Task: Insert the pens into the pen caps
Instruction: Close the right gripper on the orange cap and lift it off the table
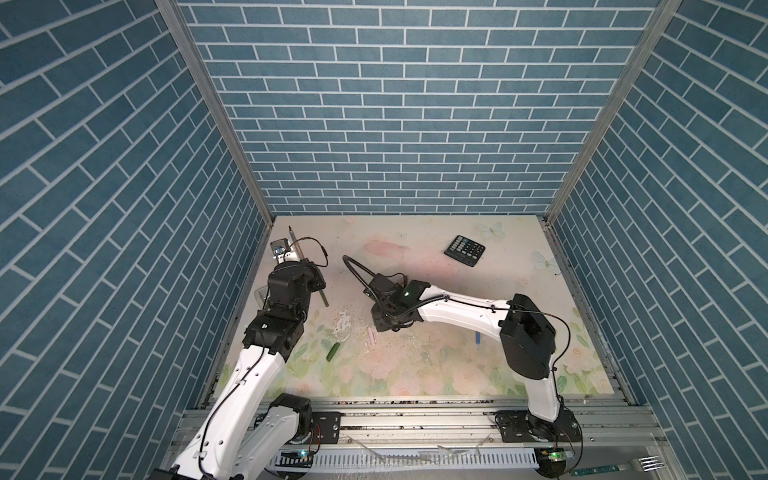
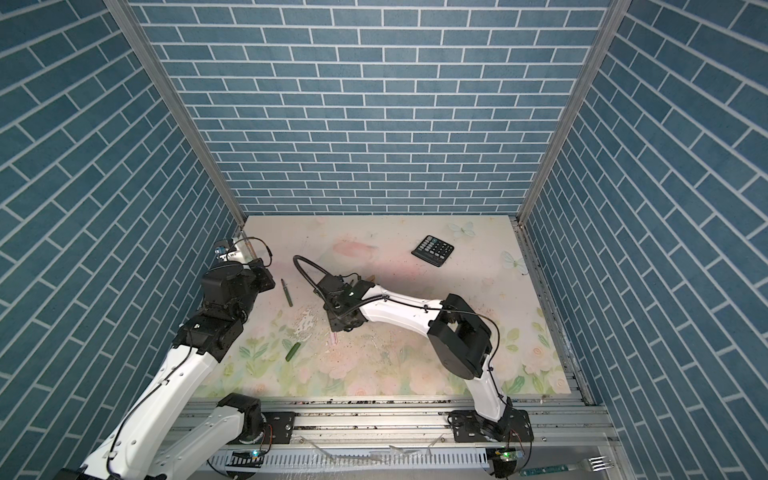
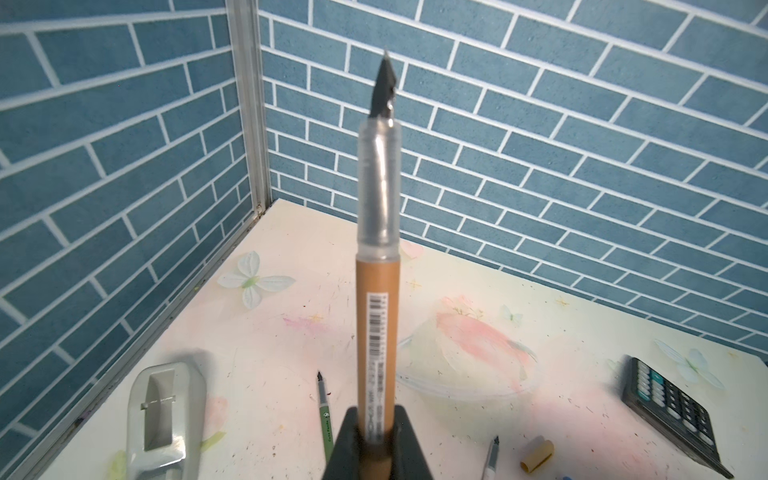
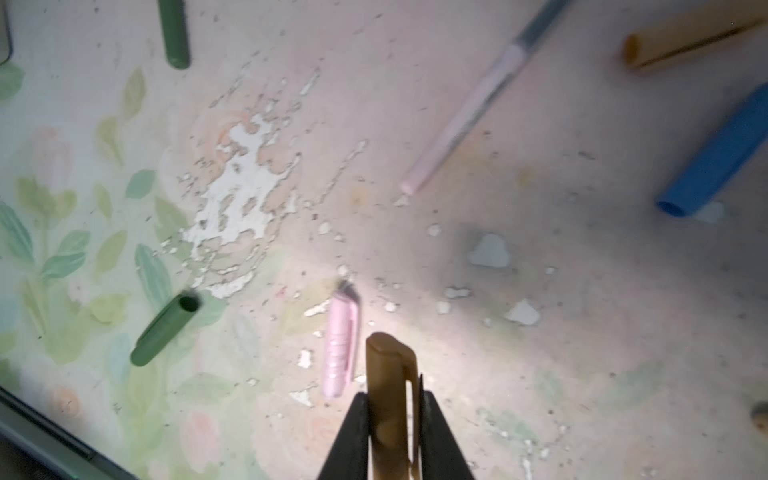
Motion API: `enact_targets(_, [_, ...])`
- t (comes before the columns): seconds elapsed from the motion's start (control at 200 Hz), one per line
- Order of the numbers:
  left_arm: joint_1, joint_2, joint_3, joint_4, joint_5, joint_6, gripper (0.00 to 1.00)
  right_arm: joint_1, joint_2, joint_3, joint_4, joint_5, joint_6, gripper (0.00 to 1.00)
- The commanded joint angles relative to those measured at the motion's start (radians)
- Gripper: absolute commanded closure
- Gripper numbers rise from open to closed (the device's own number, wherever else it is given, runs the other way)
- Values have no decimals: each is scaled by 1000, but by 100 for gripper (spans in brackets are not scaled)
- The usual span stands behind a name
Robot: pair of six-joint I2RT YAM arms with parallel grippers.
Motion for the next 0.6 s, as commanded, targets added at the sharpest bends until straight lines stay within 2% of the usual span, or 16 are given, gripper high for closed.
enact_targets(0.0, [-1,20,-19,70,145,24,100,-55,-87,-149,56,26,43,78])
enact_targets(0.17, [-45,46,-45,208,420,43,100,-105,-149,-298,102,26,36,78])
enact_targets(0.265, [-92,76,-44,247,528,53,100,-111,-146,-327,120,13,27,78])
enact_targets(0.475, [-197,120,-16,214,577,93,100,-115,-120,-338,127,-1,20,76])
enact_targets(0.595, [-217,124,-16,219,595,103,100,-113,-128,-347,121,-6,10,74])
